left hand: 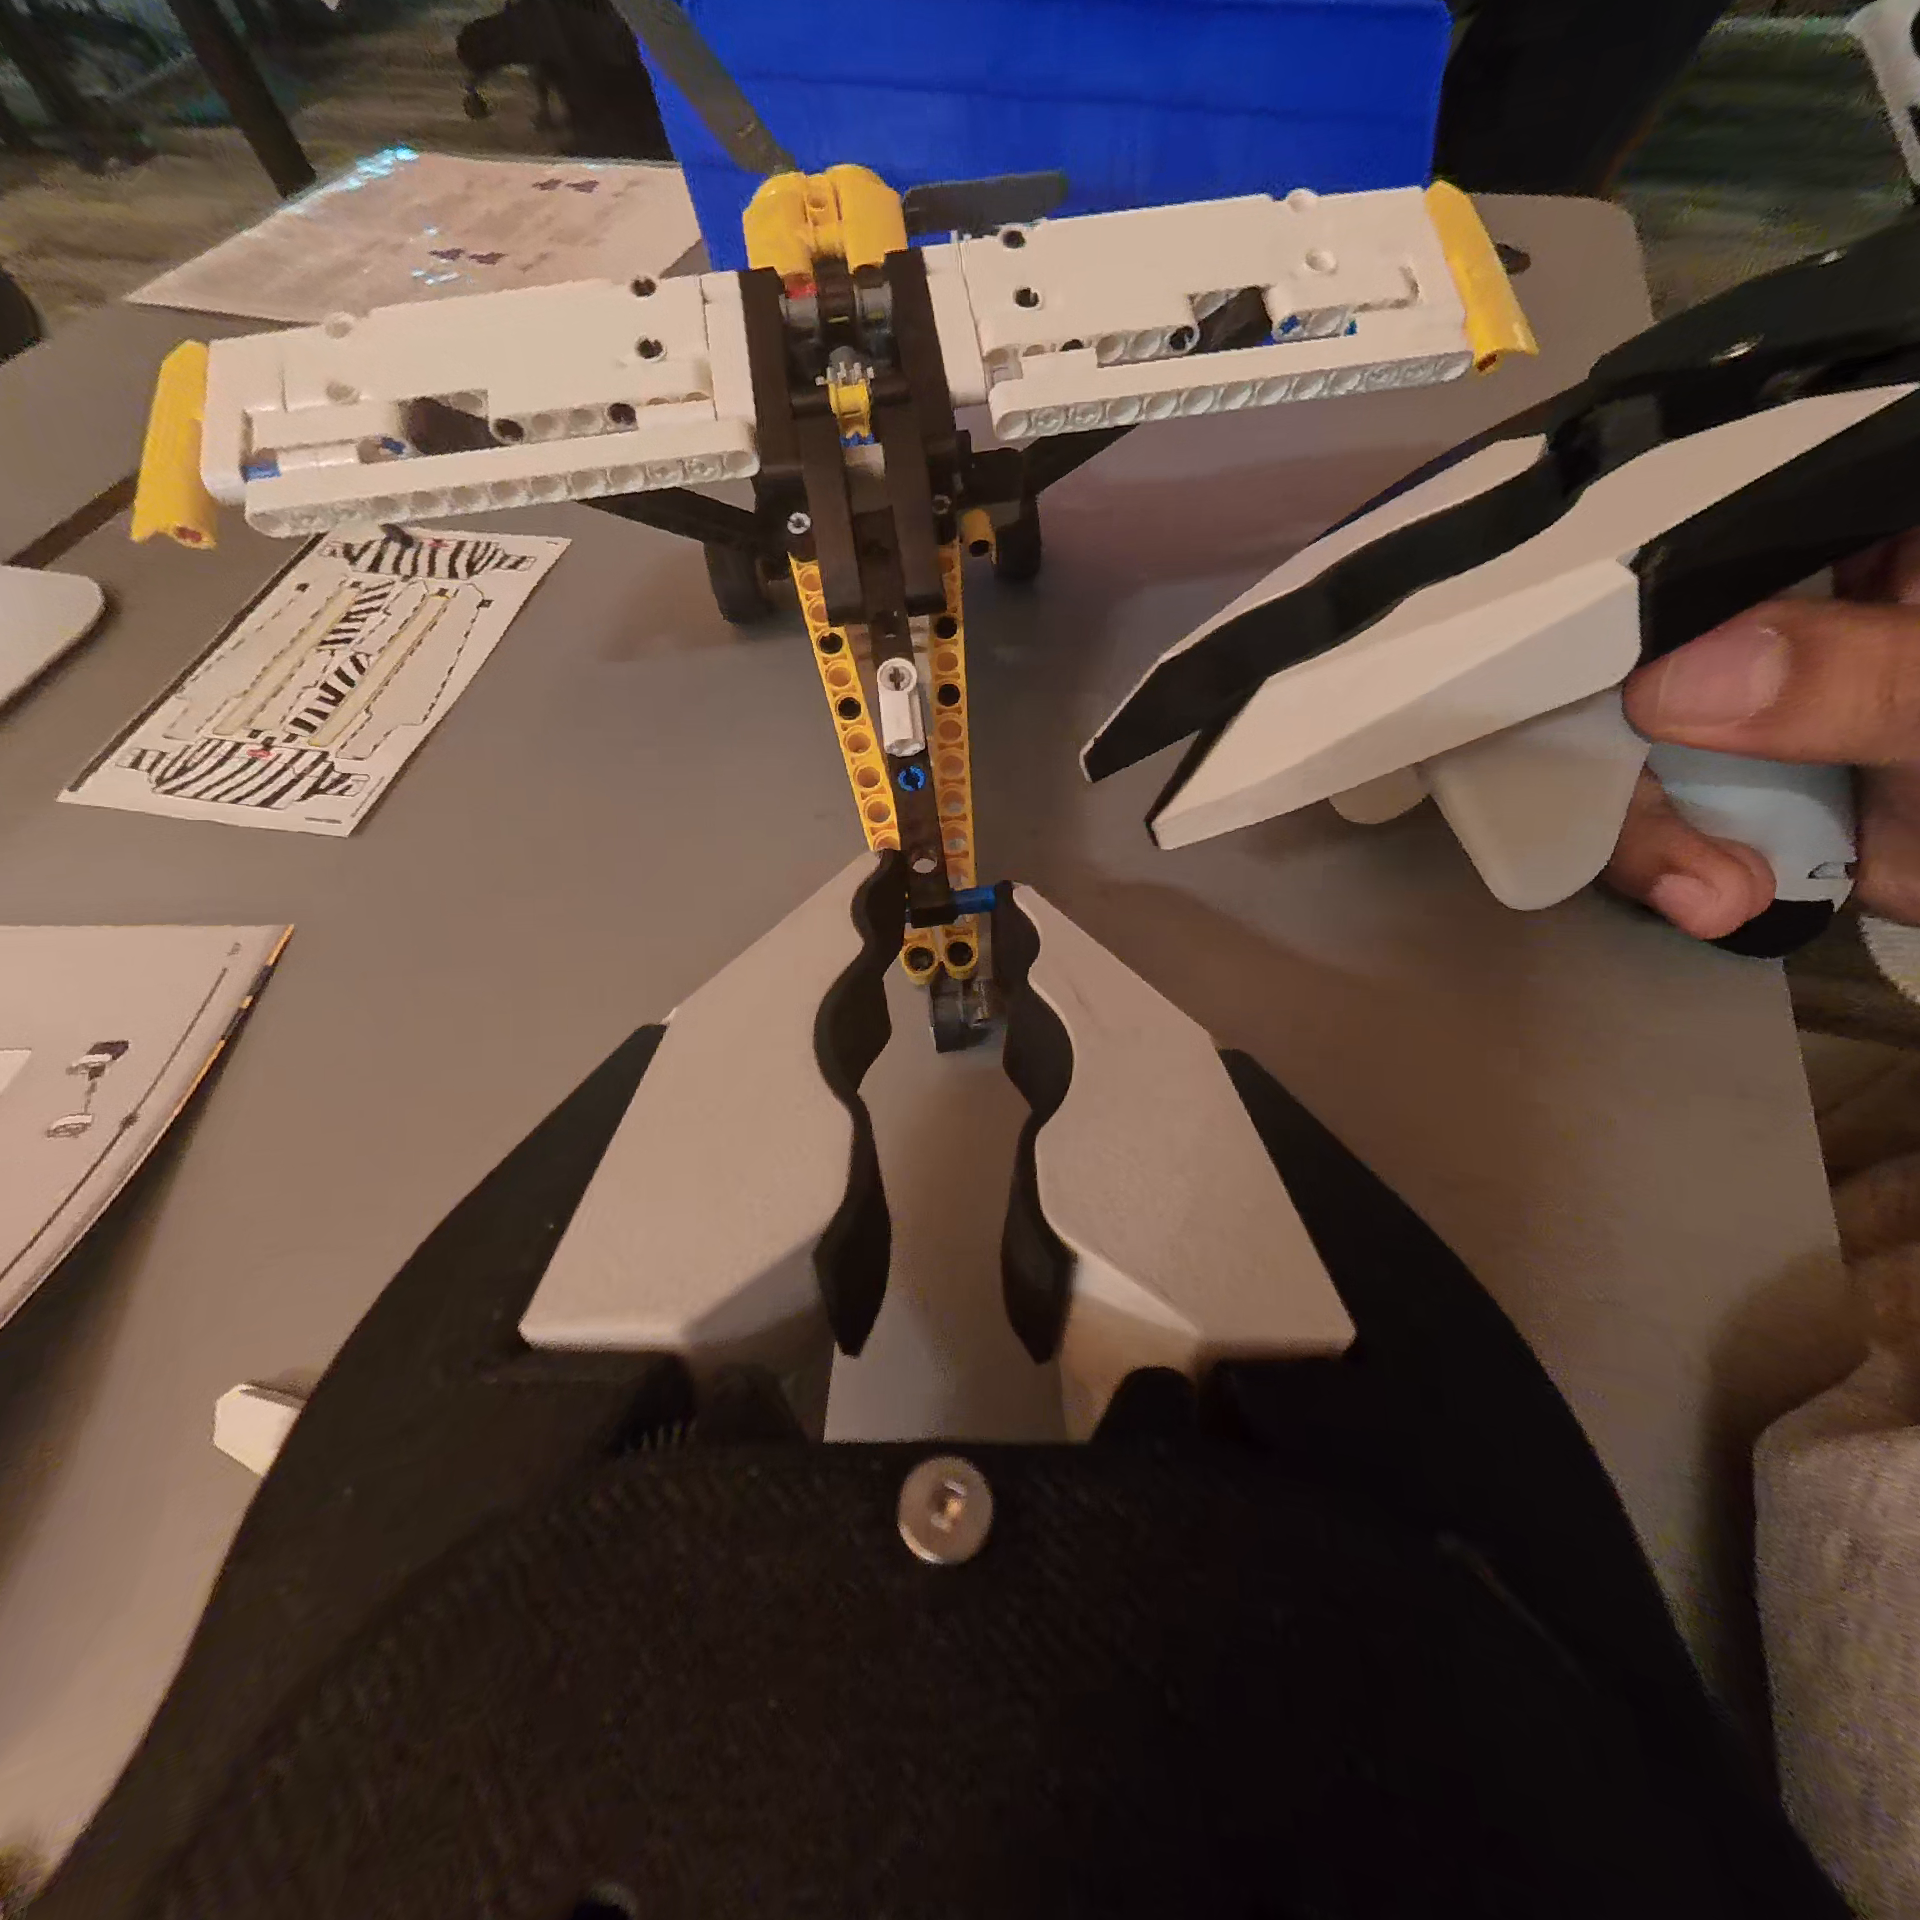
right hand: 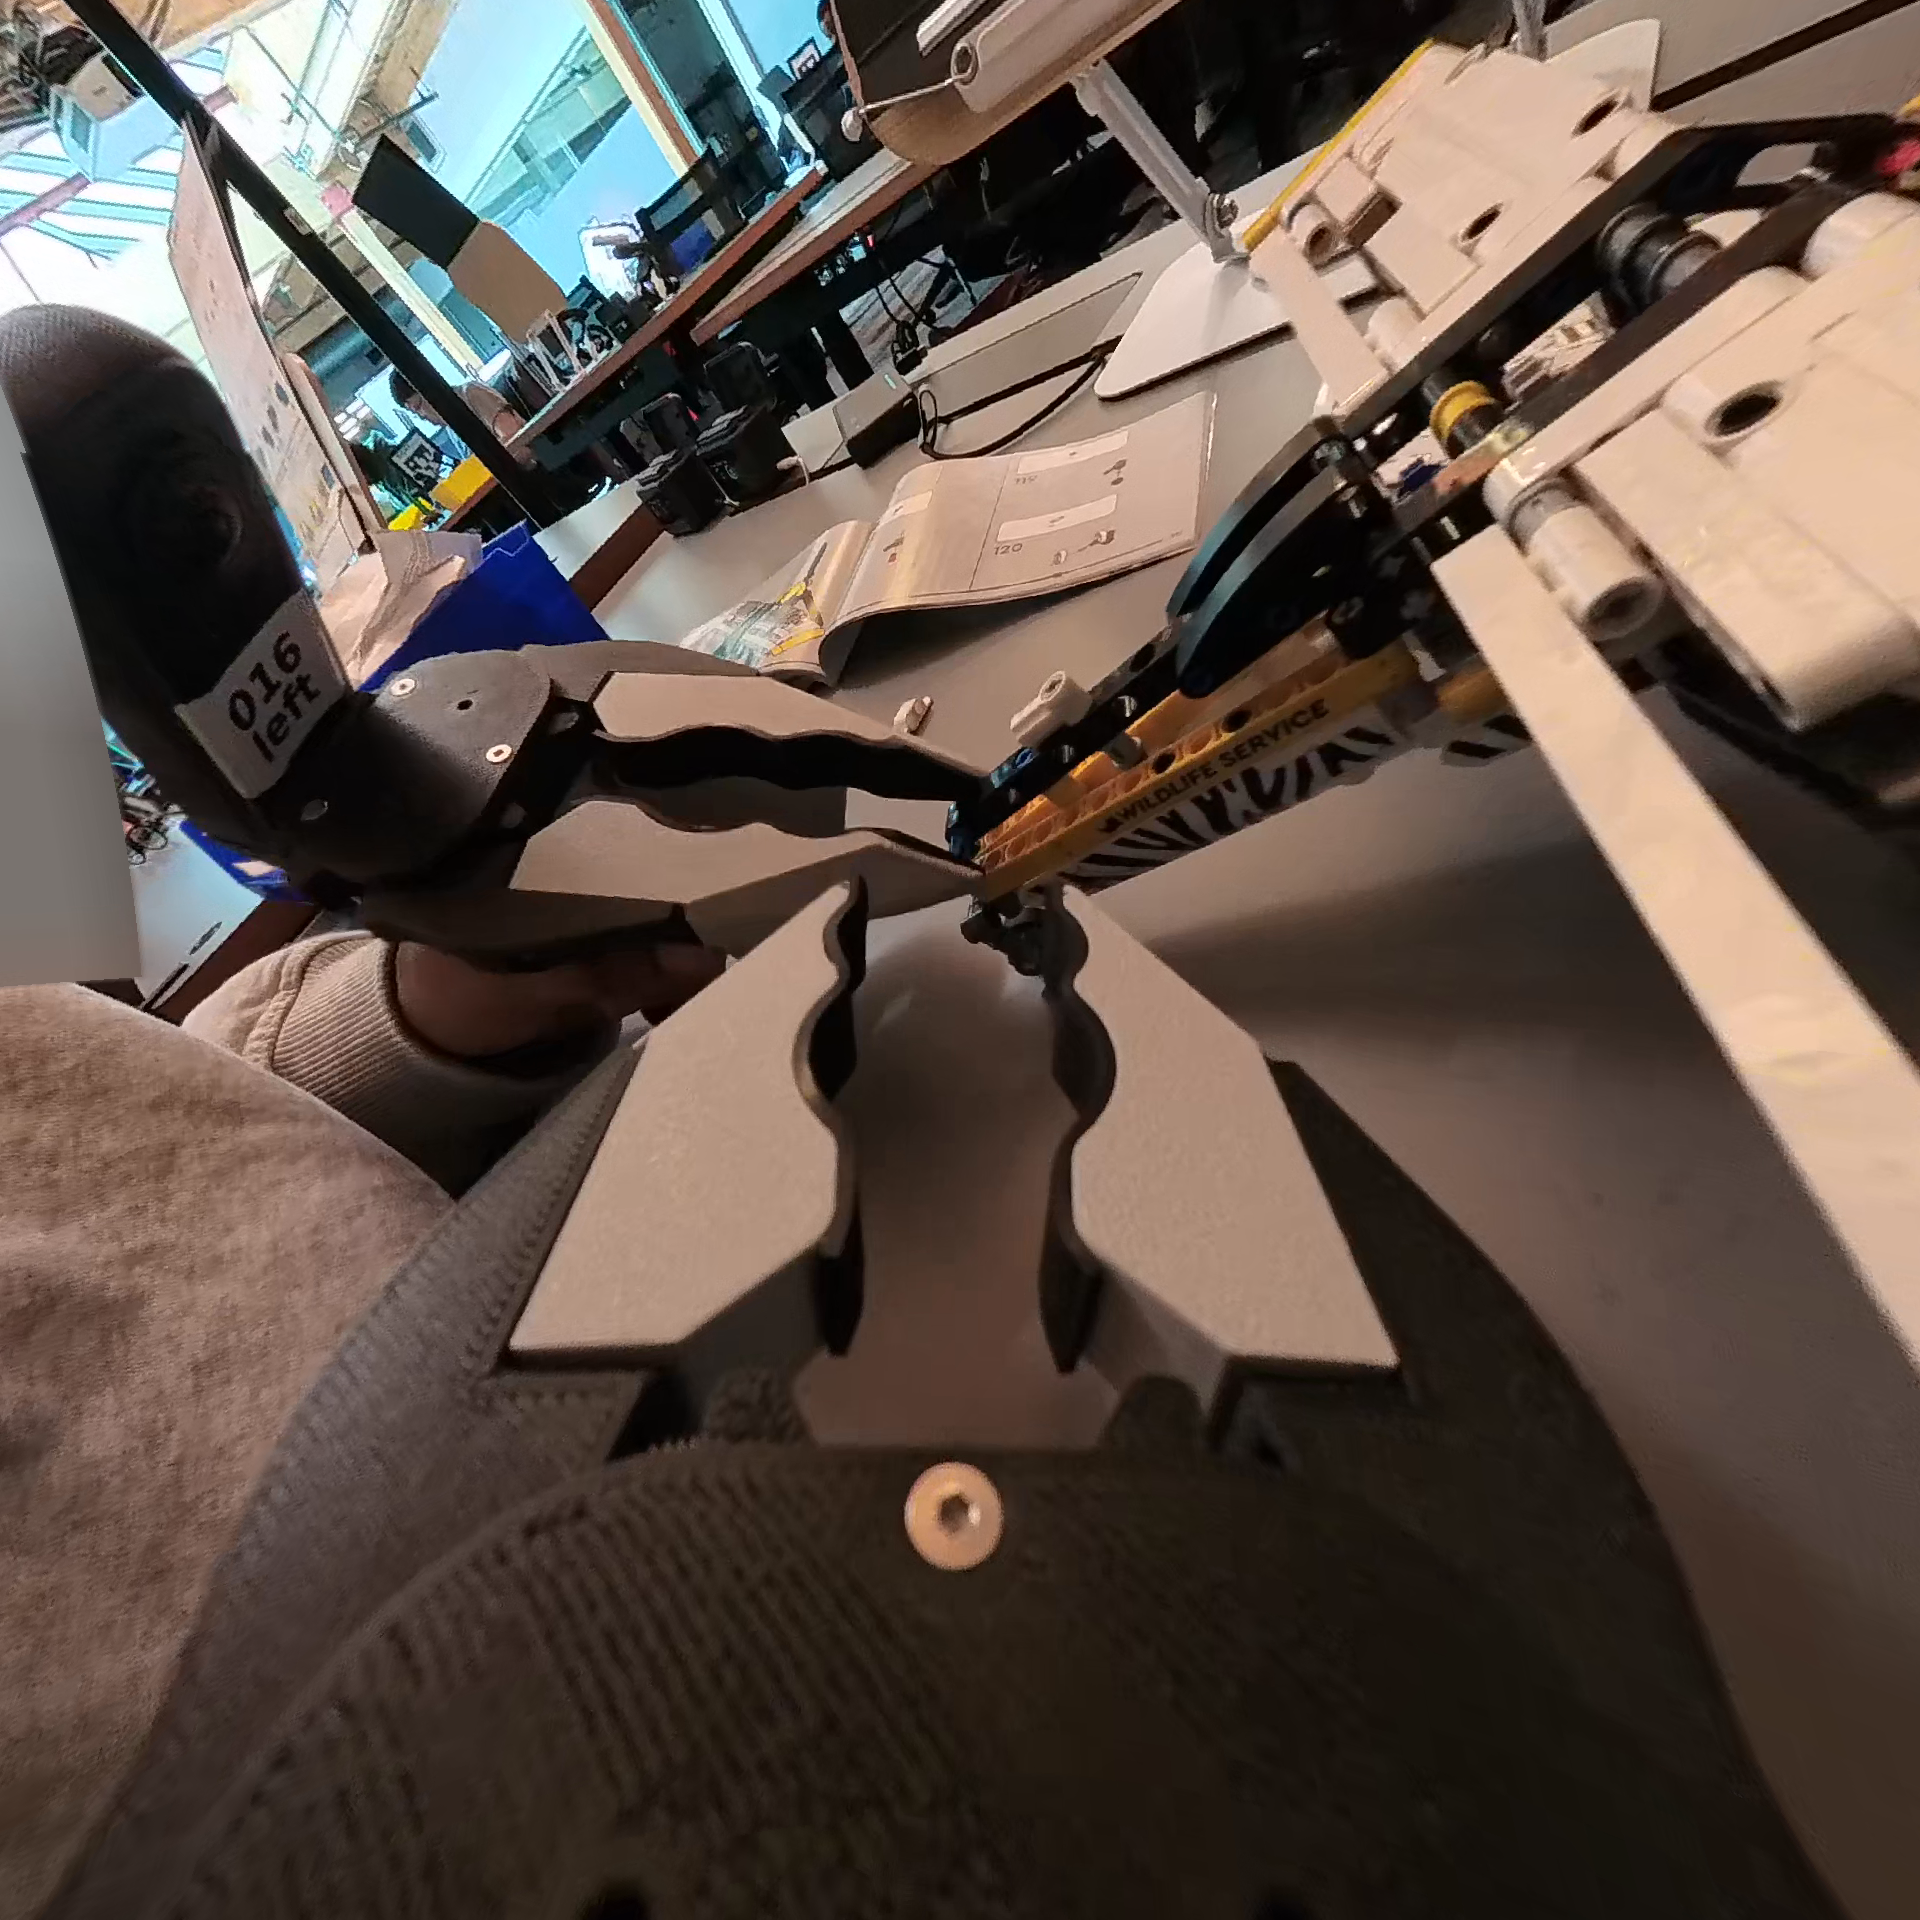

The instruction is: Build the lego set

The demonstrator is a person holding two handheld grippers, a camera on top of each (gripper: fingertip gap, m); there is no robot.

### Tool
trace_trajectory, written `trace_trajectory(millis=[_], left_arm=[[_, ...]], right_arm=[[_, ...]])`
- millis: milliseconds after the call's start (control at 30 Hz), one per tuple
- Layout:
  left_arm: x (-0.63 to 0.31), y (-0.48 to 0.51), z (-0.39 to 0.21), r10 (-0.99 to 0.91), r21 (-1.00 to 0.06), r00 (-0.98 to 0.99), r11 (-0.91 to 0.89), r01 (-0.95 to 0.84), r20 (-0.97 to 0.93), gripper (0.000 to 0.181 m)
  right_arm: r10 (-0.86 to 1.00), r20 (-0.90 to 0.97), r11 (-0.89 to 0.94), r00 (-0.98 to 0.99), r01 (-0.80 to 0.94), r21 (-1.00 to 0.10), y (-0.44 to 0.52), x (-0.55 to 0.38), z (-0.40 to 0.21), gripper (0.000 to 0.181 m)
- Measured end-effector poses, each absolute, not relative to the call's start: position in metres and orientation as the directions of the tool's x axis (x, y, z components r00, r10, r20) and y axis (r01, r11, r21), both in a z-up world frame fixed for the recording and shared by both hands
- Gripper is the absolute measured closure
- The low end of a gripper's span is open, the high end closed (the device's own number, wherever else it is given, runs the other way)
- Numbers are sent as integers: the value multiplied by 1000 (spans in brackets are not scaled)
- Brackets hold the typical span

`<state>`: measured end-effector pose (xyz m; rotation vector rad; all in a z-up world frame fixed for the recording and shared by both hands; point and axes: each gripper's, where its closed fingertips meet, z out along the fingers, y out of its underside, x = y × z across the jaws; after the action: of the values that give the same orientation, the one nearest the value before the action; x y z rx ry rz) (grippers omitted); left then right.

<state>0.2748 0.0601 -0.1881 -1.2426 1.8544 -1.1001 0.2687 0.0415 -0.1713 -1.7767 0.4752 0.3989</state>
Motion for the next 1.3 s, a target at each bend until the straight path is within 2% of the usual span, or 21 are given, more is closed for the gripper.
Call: trace_trajectory(millis=[300, 367, 433, 600, 700, 833, 900, 967, 1167, 1300], left_arm=[[274, 57, -187, -932, -895, -350, 235, -379, -97, 163], [272, 57, -181, -932, -911, -350, 224, -347, -96, 142], [271, 63, -173, -941, -926, -330, 188, -327, -75, 135], [264, 90, -147, -948, -959, -295, -31, -281, 117, 133], [260, 104, -146, -932, -947, -304, -99, -305, 196, 131], [251, 108, -152, -915, -934, -326, -124, -335, 238, 131], [241, 96, -155, -878, -929, -401, -116, -351, 261, 150], [235, 86, -150, -842, -932, -452, -150, -329, 295, 154], [218, 50, -134, -736, -923, -566, -231, -307, 372, 151], [211, 30, -138, -699, -922, -609, -209, -326, 374, 150]], right_arm=[[-109, -512, -230, 852, -522, -821, 42, 269, -172, 148], [-112, -500, -224, 858, -512, -829, 41, 269, -171, 147], [-113, -483, -215, 868, -496, -841, 41, 269, -169, 147], [-128, -398, -227, 909, -417, -880, 40, 262, -167, 147], [-159, -298, -253, 941, -331, -909, 42, 259, -169, 145], [-208, -160, -304, 965, -220, -927, 45, 255, -174, 138], [-234, -87, -318, 968, -161, -934, 45, 255, -175, 133], [-234, -29, -319, 972, -105, -942, 45, 252, -173, 134], [-198, 4, -284, 980, -53, -957, 47, 246, -166, 140], [-182, 6, -331, 983, -55, -942, 53, 246, -174, 140]])
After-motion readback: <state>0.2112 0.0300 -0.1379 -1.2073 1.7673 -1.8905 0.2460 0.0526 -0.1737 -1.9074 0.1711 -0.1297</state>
